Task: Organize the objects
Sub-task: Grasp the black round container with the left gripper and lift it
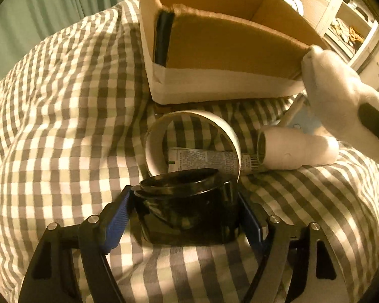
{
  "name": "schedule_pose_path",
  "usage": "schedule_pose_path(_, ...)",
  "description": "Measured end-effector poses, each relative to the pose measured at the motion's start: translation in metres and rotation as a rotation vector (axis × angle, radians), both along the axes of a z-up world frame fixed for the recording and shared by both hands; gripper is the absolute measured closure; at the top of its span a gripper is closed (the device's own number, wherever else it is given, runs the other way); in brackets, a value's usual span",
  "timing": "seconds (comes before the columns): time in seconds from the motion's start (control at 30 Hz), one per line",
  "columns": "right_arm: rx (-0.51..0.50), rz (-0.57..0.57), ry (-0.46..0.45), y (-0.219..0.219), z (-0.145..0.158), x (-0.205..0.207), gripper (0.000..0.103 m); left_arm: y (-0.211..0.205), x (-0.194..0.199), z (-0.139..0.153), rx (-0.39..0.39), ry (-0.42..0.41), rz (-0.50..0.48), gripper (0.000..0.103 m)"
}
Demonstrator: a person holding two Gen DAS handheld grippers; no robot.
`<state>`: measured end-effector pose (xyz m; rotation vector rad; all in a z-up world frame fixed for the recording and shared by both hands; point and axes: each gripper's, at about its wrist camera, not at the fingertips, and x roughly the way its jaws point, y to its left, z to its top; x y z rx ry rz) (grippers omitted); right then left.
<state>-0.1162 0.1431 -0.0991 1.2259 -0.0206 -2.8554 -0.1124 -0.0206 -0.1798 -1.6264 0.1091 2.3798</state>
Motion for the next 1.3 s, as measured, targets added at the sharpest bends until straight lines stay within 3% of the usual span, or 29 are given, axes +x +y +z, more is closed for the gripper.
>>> schedule_pose_path(0.27, 0.039, 0.009, 0.022, -0.007, 0.014, 0.008, 0.075, -0.025, 0.035, 0.043, 0.014, 0.066, -0.001, 0.024)
schedule_pose_path(0.47, 0.058, 0.025, 0.072, -0.017, 0.038, 0.024, 0.075, -0.017, 0.060, 0.078, 0.007, 0.146, 0.013, 0.024)
schedule_pose_path(0.83, 0.085, 0.058, 0.170, -0.036, 0.082, 0.060, 0.075, -0.004, 0.075, 0.133, -0.037, 0.355, 0.039, 0.024)
schedule_pose_path(1.3, 0.103, 0.068, 0.286, -0.040, 0.139, 0.079, 0.075, 0.010, 0.081, 0.217, 0.019, 0.548, 0.017, 0.024)
